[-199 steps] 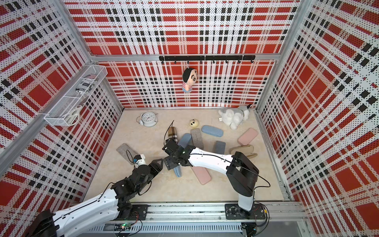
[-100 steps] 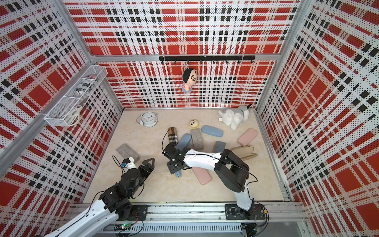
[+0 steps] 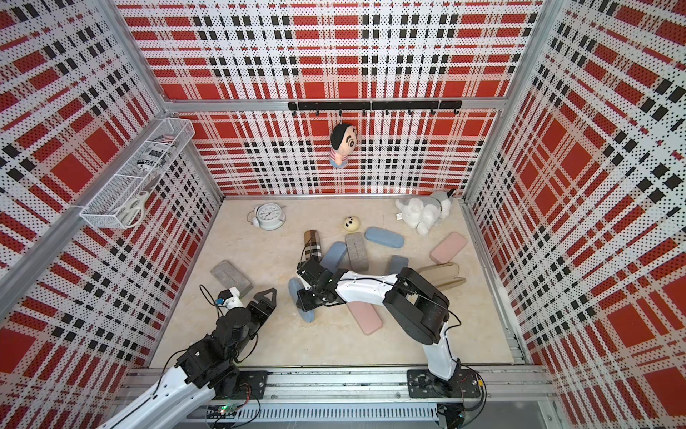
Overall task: Close the glasses case
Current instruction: Adjust the glasses case at the center of the board, then pick up the glasses case at the center of the board.
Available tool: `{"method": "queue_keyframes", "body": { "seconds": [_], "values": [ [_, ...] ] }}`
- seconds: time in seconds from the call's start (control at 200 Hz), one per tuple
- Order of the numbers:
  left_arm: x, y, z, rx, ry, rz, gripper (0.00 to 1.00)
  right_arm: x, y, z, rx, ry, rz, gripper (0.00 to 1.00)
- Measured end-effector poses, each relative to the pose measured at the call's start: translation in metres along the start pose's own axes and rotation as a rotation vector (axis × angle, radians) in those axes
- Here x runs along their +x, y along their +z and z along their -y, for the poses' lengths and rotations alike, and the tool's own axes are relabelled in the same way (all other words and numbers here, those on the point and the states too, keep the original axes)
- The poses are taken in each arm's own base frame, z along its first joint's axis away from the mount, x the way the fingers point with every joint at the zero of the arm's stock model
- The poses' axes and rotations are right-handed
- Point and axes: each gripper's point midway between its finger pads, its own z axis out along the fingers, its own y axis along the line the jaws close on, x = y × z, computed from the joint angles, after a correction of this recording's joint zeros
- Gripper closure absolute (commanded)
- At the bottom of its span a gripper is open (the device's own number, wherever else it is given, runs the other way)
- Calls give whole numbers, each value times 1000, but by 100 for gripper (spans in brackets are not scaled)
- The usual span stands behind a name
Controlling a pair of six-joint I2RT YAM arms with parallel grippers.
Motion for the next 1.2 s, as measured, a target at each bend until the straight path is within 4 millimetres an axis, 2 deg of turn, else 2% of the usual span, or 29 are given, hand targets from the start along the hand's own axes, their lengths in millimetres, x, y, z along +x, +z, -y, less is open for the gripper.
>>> {"method": "queue_keyframes", "body": {
  "seconds": [0.025,0.17,0.326,0.421,0.526,0.646,0.711,0.751,0.822,0.952,1.082,1.197],
  "values": [
    [0,0,0,2,-1,0,18,-2,3,-2,-15,6,2,52],
    [-1,-2,0,-1,1,-1,18,-14,14,-4,-43,27,17,28],
    [-3,-4,2,-1,3,0,17,-23,10,5,17,24,52,20],
    [-4,-5,6,3,6,1,16,-28,-4,14,95,26,83,18],
    [-5,-4,11,-3,24,-1,16,-40,-33,17,166,18,146,17],
    [-2,3,19,-10,51,-16,16,-58,-80,16,239,12,248,14],
    [1,8,24,-13,67,-31,16,-63,-107,18,282,18,306,8],
    [4,12,28,-17,80,-42,14,-64,-125,21,315,25,338,1],
    [8,20,37,-13,101,-63,11,-61,-154,31,377,48,385,0],
    [20,41,67,8,146,-116,4,-45,-202,60,499,138,441,0],
    [33,71,114,57,192,-179,1,-20,-241,107,627,290,463,0],
    [49,101,158,126,222,-238,1,13,-266,145,724,442,470,1]
  ]
}}
